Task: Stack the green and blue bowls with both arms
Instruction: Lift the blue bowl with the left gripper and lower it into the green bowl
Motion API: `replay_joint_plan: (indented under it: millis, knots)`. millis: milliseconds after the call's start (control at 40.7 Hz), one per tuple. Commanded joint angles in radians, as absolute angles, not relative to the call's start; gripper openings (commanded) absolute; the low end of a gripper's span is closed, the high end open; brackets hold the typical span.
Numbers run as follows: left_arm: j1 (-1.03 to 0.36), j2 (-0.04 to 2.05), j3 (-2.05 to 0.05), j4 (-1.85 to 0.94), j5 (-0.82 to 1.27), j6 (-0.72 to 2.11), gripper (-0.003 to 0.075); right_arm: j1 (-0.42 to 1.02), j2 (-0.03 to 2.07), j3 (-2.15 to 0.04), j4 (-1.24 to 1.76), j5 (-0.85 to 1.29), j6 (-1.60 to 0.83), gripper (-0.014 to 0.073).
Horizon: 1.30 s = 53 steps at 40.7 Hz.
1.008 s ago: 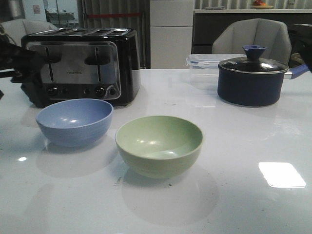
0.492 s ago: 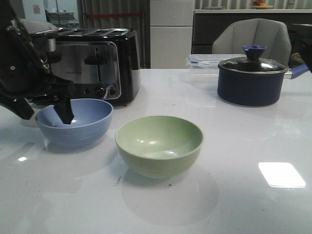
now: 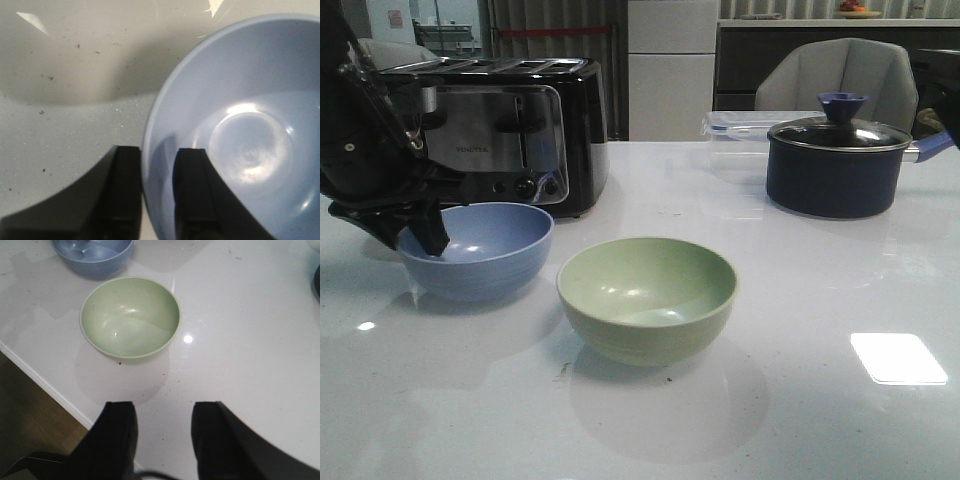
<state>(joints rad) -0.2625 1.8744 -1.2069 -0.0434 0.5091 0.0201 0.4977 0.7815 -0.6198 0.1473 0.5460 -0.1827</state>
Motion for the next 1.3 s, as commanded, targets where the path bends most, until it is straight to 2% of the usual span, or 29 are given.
replay_joint_plan:
  millis: [0, 25, 246, 565, 934, 1278]
  knots:
    - [-0.267, 1.819, -1.241, -0.043, 0.479, 0.012, 0.0113, 0.496, 0.774, -0.647, 0.145, 0.476, -0.194, 0.0393]
    - [-0.267, 1.812, -1.241, -0.043, 0.483, 0.012, 0.0087, 0.496, 0.774, -0.647, 0.145, 0.476, -0.194, 0.0393]
    - [-0.271, 1.708, -1.25, -0.061, 0.532, 0.012, 0.0093, 0.496, 0.774, -0.647, 0.145, 0.476, -0.194, 0.0393]
    - [-0.372, 1.612, -1.376, -0.164, 0.805, 0.05, 0.0093, 0.496, 0.774, -0.647, 0.145, 0.476, -0.194, 0.0393]
    - [-0.568, 1.647, -1.38, -0.204, 0.714, 0.05, 0.0093, 0.496, 0.774, -0.647, 0.145, 0.476, -0.194, 0.0393]
    - [-0.6, 1.758, -1.378, -0.231, 0.653, 0.05, 0.0093, 0.496, 0.774, -0.647, 0.145, 0.476, -0.194, 0.0393]
